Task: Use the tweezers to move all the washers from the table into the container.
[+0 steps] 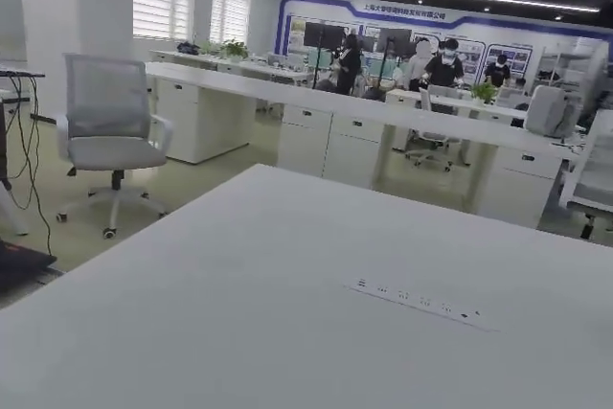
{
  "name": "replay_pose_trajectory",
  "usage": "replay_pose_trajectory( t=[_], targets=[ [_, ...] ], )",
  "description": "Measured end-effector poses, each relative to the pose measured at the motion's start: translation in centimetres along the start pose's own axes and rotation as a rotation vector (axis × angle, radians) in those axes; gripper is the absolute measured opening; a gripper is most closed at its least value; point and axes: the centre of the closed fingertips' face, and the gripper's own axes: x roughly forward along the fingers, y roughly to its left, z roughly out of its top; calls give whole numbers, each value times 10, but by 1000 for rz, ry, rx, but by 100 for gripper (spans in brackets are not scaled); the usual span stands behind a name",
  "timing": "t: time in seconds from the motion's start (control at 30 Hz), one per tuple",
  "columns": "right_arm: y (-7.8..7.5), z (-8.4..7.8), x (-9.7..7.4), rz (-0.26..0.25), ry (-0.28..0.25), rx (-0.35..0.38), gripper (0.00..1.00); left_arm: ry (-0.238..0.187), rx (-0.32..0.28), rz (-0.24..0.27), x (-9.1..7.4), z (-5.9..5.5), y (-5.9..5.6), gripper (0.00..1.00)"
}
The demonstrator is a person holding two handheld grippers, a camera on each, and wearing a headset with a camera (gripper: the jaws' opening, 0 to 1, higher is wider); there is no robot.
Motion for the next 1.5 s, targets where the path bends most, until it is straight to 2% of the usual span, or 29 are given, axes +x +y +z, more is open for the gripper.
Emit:
replay_pose_trajectory(
  t=[0.23, 0.33, 0.43, 0.6, 0.77, 0.9, 1.0, 1.1, 1.17, 1.43, 1.5],
  targets=[
    [-1, 4, -4, -47, -22, 43, 2, -12, -40, -15, 0, 0, 3, 83],
    [-4, 10, -6, -62, -42, 79, 2, 2, -63, -16, 0, -4, 3, 84],
    [-7, 19, -2, -54, -56, 97, 2, 11, -45, 2, -1, -6, 6, 83],
    [-13, 30, 8, -37, -61, 97, 2, 25, -40, 0, -1, -9, 6, 82],
    [-22, 45, 19, -37, -108, 118, 2, 45, -24, -1, 0, -13, 5, 81],
    [-28, 48, 25, -33, -110, 121, 2, 53, -15, 5, 1, -15, 6, 80],
    [-36, 47, 33, -39, -99, 140, 2, 52, -11, 21, 2, -15, 9, 79],
    [-39, 47, 39, -37, -86, 133, 2, 22, -33, 37, 1, -10, 13, 77],
    [-42, 44, 44, -38, -74, 126, 2, 17, -43, 37, 1, -9, 13, 77],
    [-61, 19, 68, -31, 18, 103, 2, 43, -39, 48, 3, -14, 16, 77],
    [-66, 13, 74, -32, 36, 97, 2, 7, -65, 38, 4, -8, 14, 80]
  ],
)
